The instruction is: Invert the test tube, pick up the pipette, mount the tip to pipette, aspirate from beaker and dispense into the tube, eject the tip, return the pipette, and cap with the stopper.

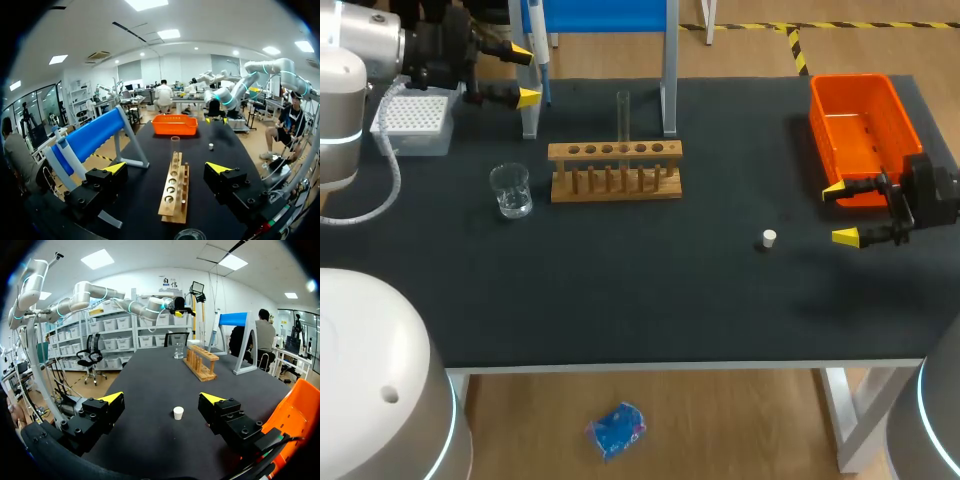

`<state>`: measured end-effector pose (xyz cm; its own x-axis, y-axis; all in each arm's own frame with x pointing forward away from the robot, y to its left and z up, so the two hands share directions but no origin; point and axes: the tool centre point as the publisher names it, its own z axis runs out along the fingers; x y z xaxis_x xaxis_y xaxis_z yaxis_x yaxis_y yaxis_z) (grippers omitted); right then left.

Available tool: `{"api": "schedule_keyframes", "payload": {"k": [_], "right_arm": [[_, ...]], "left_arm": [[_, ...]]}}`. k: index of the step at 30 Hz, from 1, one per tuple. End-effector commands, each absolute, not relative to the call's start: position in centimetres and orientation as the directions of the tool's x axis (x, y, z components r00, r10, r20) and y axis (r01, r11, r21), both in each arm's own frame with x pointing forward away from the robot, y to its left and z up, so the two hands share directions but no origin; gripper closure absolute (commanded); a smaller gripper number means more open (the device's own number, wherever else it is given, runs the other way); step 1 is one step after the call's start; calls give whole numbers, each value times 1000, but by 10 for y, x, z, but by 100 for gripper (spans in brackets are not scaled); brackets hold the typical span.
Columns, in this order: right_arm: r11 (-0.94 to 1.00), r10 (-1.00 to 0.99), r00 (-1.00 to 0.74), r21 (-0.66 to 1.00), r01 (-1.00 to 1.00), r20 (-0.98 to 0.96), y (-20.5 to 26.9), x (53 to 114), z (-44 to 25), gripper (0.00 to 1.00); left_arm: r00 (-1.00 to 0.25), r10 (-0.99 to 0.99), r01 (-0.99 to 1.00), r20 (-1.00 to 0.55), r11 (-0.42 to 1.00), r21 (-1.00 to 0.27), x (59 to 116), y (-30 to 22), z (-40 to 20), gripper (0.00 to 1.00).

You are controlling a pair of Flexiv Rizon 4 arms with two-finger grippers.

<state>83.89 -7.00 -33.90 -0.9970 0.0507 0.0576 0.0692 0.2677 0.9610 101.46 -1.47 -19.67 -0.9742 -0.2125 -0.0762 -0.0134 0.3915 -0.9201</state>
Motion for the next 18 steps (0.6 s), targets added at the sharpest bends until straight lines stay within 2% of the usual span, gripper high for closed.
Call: {"api": "schedule_keyframes", "payload": {"k": [1,7,18], "right_arm": [[269,52,-997,961,69,57,-70,838,-339,0],[269,52,-997,961,69,57,-70,838,-339,0],[343,56,-992,932,122,110,-37,835,-344,0]], "left_arm": [[-974,-212,-15,-75,394,-919,1014,-14,-196,0],[-974,-212,-15,-75,394,-919,1014,-14,-196,0],[-974,-212,-15,-75,394,-919,1014,-14,-196,0]]}}
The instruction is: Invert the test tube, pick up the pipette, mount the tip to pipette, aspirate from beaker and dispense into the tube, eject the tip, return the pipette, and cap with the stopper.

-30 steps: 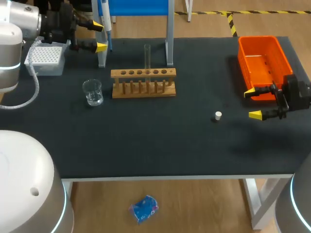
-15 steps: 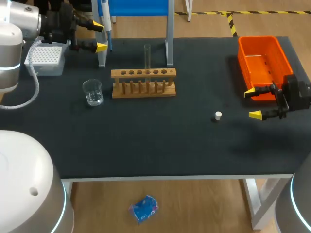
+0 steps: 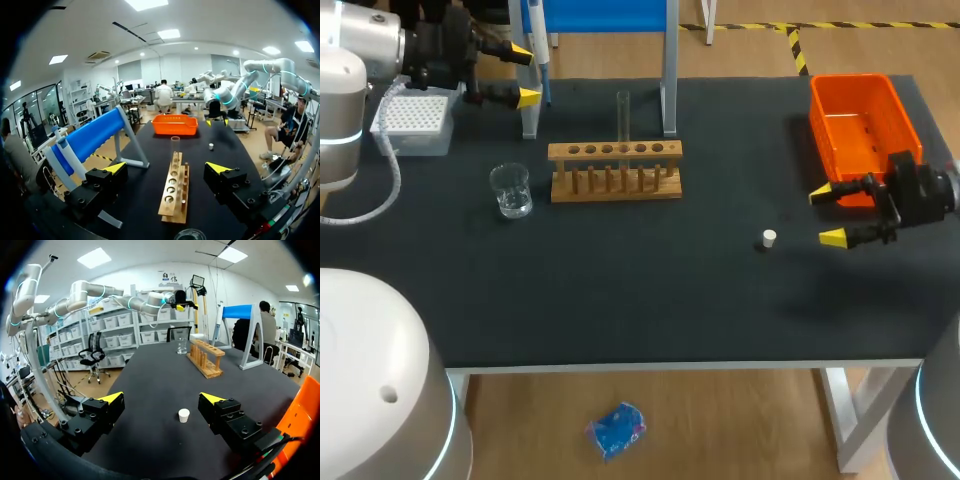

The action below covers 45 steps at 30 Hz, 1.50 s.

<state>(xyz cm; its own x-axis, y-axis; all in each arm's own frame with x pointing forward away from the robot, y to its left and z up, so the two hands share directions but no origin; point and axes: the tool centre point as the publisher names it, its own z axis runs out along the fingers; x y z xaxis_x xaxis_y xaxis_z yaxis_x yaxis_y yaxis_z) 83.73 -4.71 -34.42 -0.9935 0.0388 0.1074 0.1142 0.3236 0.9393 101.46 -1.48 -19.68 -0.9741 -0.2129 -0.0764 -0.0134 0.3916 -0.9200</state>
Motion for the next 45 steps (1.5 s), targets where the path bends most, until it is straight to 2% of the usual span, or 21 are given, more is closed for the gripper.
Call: {"api": "schedule_keyframes", "payload": {"k": [1,22,45], "right_arm": [[354,71,-991,927,127,109,-35,836,-347,0],[479,190,-981,868,130,42,-18,851,-387,0],[529,209,-977,837,138,29,0,870,-411,0]], "left_arm": [[-974,-212,-15,-75,394,-919,1014,-14,-196,0],[-974,-212,-15,-75,394,-919,1014,-14,-196,0],[-974,-212,-15,-75,394,-919,1014,-14,-196,0]]}}
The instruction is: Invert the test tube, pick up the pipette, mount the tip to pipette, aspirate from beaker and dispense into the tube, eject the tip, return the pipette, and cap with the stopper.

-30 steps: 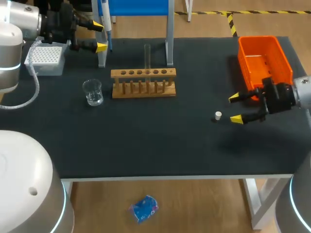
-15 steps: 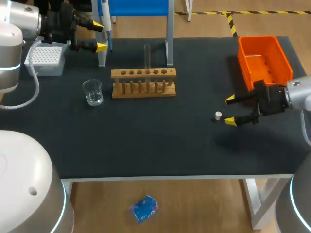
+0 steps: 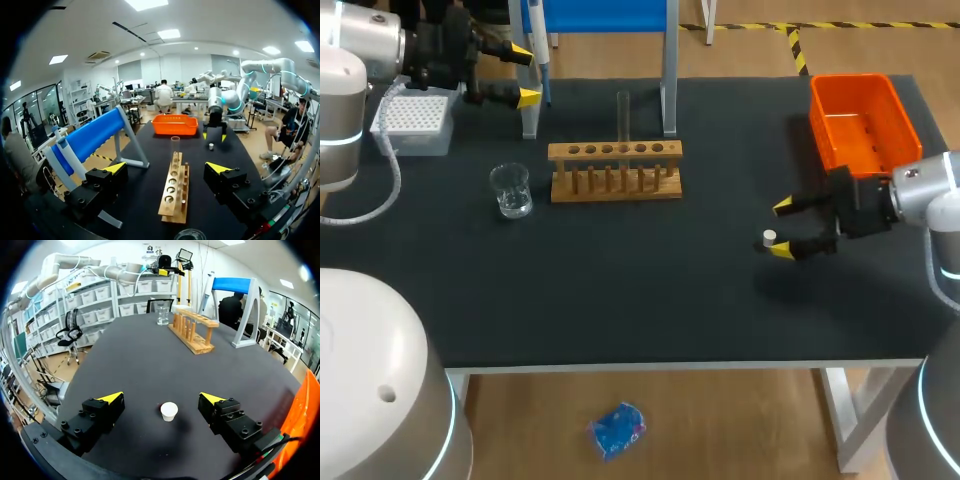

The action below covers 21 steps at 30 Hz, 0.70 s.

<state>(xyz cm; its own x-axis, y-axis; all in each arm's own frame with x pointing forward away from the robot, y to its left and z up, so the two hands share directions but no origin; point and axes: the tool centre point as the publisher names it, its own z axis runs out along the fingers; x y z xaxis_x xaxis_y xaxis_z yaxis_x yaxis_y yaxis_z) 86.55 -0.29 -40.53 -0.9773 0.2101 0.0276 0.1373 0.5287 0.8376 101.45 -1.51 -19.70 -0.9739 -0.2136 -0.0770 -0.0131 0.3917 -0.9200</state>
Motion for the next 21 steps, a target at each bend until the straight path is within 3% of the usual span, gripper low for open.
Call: {"api": "schedule_keyframes", "payload": {"k": [1,21], "right_arm": [[530,211,-977,837,139,30,1,872,-413,0],[516,226,-973,841,162,49,3,877,-429,0]], "left_arm": [[-974,-212,-15,-75,394,-919,1014,-14,-196,0],[-974,-212,-15,-75,394,-919,1014,-14,-196,0]]}}
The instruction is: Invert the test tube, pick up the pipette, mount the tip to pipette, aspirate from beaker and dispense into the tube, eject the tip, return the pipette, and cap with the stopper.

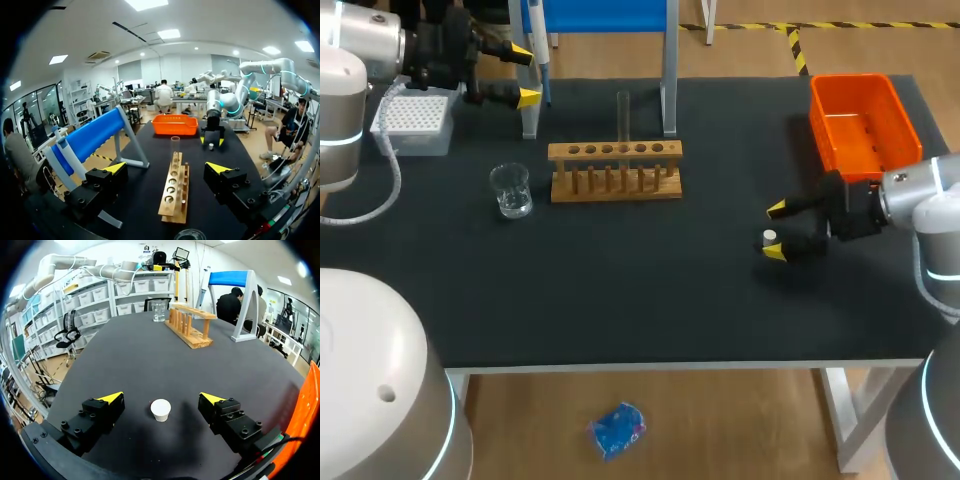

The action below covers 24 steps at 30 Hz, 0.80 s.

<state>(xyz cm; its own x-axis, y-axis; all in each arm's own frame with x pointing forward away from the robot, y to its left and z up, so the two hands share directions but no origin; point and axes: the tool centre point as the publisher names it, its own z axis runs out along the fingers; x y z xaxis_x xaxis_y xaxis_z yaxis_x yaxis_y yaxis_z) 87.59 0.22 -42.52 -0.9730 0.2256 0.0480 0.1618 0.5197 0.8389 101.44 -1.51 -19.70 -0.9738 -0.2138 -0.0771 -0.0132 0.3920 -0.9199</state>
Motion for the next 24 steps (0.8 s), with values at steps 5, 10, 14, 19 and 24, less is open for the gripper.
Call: {"api": "schedule_keyframes", "payload": {"k": [5,10,14,19,24], "right_arm": [[513,224,-973,843,161,50,6,877,-430,2],[512,220,-974,845,157,47,8,877,-430,15],[513,218,-975,844,155,47,9,877,-430,36],[515,221,-974,843,157,46,9,876,-431,51],[515,222,-974,843,157,46,8,876,-431,53]], "left_arm": [[-974,-212,-15,-75,394,-919,1014,-14,-196,0],[-974,-212,-15,-75,394,-919,1014,-14,-196,0],[-974,-212,-15,-75,394,-919,1014,-14,-196,0],[-974,-212,-15,-75,394,-919,1014,-14,-196,0],[-974,-212,-15,-75,394,-919,1014,-14,-196,0]]}}
